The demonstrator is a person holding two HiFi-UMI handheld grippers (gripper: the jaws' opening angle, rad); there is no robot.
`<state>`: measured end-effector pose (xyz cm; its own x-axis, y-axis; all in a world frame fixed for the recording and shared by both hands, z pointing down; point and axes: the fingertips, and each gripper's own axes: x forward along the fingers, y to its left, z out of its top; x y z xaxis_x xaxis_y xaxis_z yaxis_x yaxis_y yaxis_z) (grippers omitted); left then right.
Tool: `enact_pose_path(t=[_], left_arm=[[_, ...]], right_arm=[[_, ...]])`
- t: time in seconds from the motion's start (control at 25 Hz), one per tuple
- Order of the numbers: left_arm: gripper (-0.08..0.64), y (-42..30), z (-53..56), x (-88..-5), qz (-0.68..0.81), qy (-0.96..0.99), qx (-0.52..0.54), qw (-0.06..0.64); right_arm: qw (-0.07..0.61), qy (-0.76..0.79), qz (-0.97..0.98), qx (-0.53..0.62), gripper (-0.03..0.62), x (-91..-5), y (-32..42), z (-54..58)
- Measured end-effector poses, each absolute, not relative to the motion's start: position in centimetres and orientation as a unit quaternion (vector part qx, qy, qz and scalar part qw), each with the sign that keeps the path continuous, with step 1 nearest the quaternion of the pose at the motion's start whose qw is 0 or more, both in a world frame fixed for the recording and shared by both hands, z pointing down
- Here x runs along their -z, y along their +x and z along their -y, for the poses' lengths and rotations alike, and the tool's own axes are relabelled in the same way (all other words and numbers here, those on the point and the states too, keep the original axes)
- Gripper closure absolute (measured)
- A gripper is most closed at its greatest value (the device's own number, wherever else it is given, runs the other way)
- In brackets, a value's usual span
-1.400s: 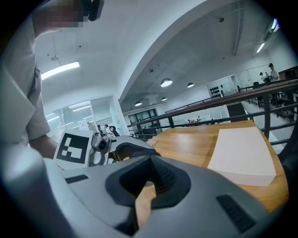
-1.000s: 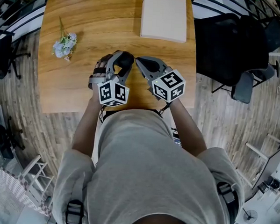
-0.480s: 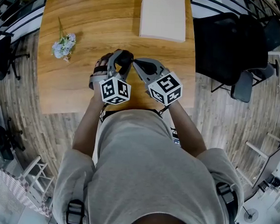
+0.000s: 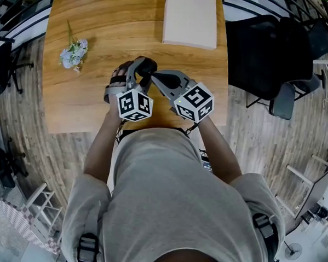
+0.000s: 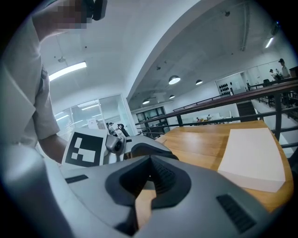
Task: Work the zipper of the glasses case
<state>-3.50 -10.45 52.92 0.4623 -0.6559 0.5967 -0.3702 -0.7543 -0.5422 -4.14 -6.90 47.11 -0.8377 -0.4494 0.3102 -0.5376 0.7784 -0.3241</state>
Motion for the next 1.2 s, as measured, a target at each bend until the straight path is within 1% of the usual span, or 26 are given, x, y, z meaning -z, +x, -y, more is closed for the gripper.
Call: enact_pose_path(t=[0.12,0.24,0.28,0.32,0.36,0.48,0.6,0.72,0.88,1.08,1.2], left_arm=[[0.290,-3.6,10.3,-52.6,-0.302,-0.844,0.409,0.174],[0.290,-3.6,9.9,-51.5,-0.285,-0.864,0.377,0.173],[0.290,-3.5,9.6,-51.0,-0.271,-0.875,0.360,0.177],[0.290,-3.4,9.1,-50.4,-0.252,-0.887,0.342,0.183],[0.290,-3.5,8.5,-49.8,-0.232,-0.897,0.324,0.192],[0.290,-3.9,7.4,-48.4,-0.181,-0.919,0.289,0.197],[0.290,-3.9,6.5,-47.8,-0.140,-0.931,0.277,0.194],[0.290,-3.3,5.3,-47.2,-0.110,-0.938,0.265,0.194],[0.290,-2.8,4.5,-46.8,-0.089,-0.945,0.254,0.187],[0.290,-3.4,4.6,-47.7,-0.097,-0.944,0.263,0.175],[0.290,-3.8,5.2,-48.3,-0.120,-0.944,0.266,0.151]], right_arm=[[0.099,0.249,0.941,-0.205,0.566,-46.8,-4.4,6.8],[0.112,0.234,0.952,-0.164,0.565,-46.1,-4.2,6.6],[0.128,0.228,0.955,-0.138,0.536,-46.1,-3.8,6.5],[0.151,0.222,0.957,-0.107,0.397,-46.2,-3.4,6.3],[0.181,0.215,0.957,-0.069,0.356,-46.6,-3.0,6.1],[0.281,0.186,0.940,0.048,0.350,-48.3,-1.9,6.2],[0.324,0.163,0.924,0.121,0.345,-49.4,-2.1,6.6],[0.336,0.133,0.918,0.164,0.333,-50.3,-3.4,6.4],[0.328,0.110,0.918,0.192,0.314,-51.0,-5.0,6.1],[0.327,0.100,0.920,0.189,0.333,-51.8,-5.7,5.9],[0.347,0.116,0.910,0.193,0.336,-52.2,-5.3,6.5]])
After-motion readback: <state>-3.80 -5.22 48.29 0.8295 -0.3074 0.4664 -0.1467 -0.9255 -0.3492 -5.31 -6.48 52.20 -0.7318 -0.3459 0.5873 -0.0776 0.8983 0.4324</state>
